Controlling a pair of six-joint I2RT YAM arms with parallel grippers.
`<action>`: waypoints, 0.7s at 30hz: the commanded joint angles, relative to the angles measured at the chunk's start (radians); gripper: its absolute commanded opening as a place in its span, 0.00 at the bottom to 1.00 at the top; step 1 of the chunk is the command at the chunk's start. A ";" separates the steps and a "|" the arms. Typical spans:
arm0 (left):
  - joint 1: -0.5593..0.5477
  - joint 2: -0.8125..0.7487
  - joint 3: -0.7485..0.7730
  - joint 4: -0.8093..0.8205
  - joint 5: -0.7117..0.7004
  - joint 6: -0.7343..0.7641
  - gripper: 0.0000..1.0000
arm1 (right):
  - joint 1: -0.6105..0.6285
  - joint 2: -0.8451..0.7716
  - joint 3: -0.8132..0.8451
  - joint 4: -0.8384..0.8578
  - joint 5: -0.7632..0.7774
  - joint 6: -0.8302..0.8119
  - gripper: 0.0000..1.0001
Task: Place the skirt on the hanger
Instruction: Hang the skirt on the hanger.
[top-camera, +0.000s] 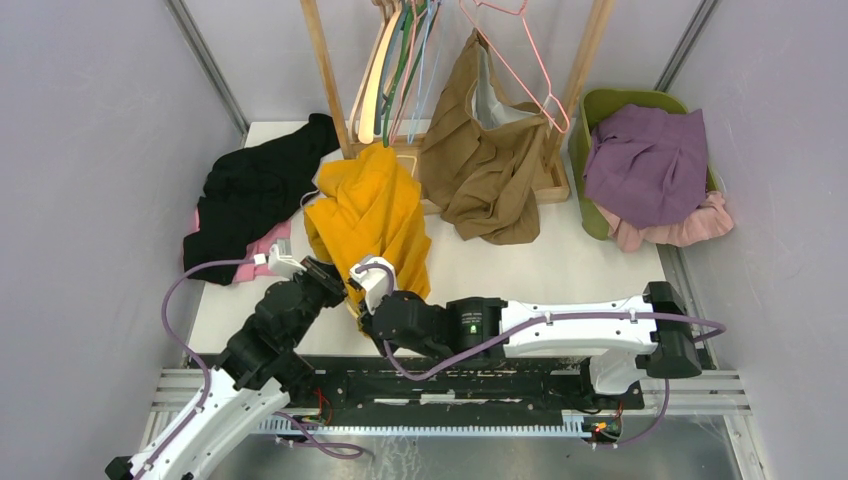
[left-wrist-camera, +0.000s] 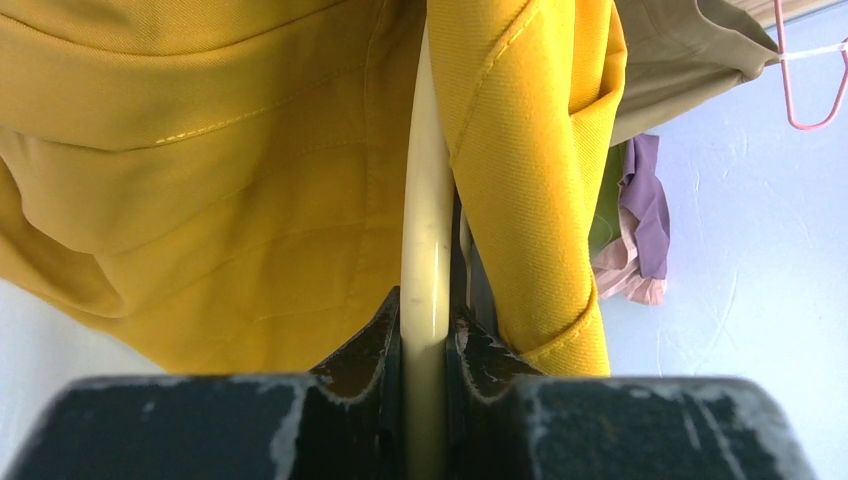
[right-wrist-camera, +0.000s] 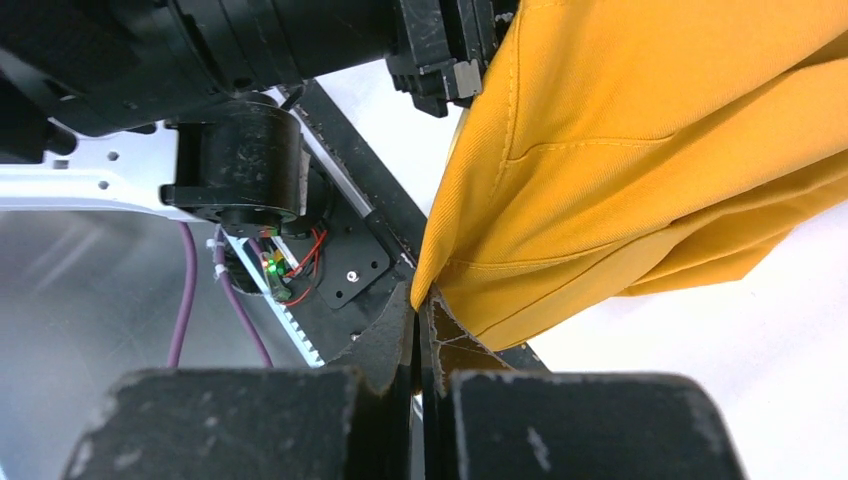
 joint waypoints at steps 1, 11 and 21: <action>0.016 -0.011 0.050 0.253 -0.146 0.079 0.03 | 0.037 -0.060 0.025 0.006 -0.161 0.029 0.01; 0.017 0.041 0.034 0.359 -0.129 0.160 0.03 | 0.033 0.038 0.189 0.089 -0.240 0.005 0.01; 0.011 0.128 -0.003 0.397 0.027 0.244 0.03 | -0.090 0.034 0.220 0.212 -0.191 0.035 0.01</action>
